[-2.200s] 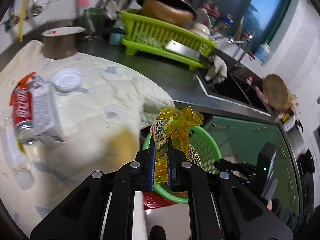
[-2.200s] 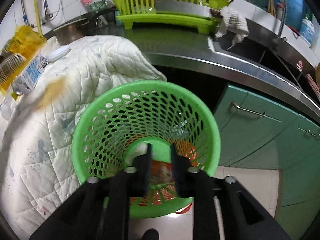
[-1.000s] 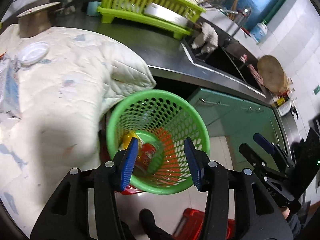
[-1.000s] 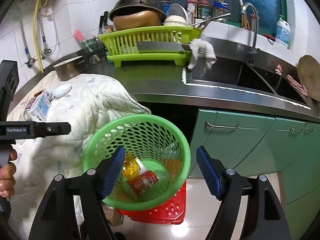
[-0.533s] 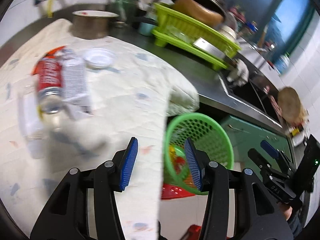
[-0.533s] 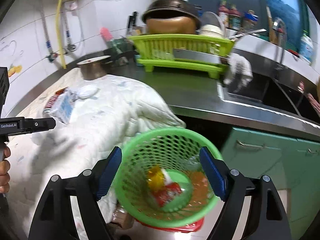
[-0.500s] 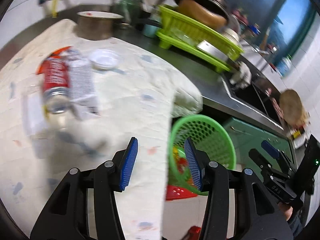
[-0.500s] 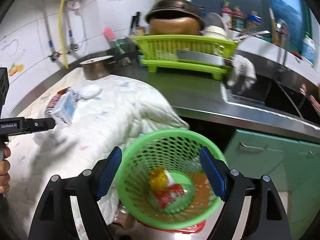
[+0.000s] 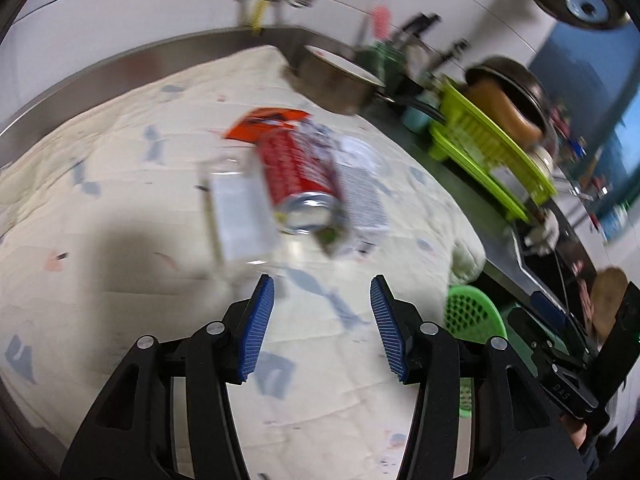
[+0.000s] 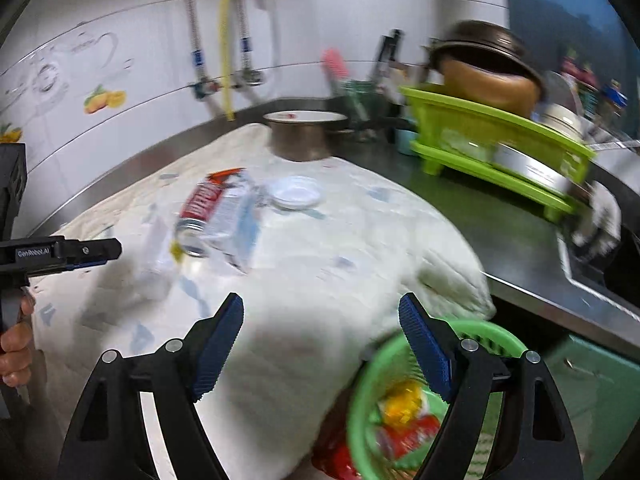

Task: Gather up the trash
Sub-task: 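Return to the mat and grasp the white milk carton with the right gripper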

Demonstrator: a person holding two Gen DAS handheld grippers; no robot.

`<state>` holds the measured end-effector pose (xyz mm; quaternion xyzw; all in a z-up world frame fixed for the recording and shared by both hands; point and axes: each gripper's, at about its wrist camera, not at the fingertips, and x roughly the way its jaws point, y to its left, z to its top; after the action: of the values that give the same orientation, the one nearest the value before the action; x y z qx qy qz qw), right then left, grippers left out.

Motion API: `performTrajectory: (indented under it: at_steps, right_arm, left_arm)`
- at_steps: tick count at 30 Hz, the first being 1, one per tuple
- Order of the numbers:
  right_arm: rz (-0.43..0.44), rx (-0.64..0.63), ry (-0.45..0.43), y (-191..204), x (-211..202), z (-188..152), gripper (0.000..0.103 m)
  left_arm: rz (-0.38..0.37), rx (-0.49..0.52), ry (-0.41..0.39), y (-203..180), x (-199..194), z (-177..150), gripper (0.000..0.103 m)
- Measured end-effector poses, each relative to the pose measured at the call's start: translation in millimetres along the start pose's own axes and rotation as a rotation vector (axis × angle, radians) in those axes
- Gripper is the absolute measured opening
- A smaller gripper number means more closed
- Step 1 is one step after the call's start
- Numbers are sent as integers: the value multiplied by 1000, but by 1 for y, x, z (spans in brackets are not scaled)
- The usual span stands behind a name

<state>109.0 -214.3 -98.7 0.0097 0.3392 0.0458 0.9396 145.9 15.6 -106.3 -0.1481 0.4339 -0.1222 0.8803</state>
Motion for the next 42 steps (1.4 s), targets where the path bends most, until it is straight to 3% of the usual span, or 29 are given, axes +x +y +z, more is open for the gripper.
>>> performTrajectory:
  at_steps: [9, 15, 21, 38, 41, 42]
  right_arm:
    - [100, -66, 35, 59, 51, 48, 77]
    - [117, -30, 99, 78, 96, 77, 77]
    - [102, -11, 150, 84, 130, 94, 70]
    - [28, -4, 315, 86, 196, 96, 54]
    - [44, 10, 340, 81, 201, 93, 53]
    - [51, 16, 347, 79, 203, 91, 49]
  left_arm:
    - [45, -100, -27, 46, -11, -2, 52]
    - [49, -135, -33, 64, -12, -3, 52]
    - [47, -167, -36, 78, -12, -6, 53]
    - [41, -171, -26, 84, -5, -2, 53]
    - [45, -165, -19, 82, 0, 2, 58]
    - [44, -160, -18, 80, 2, 3, 58]
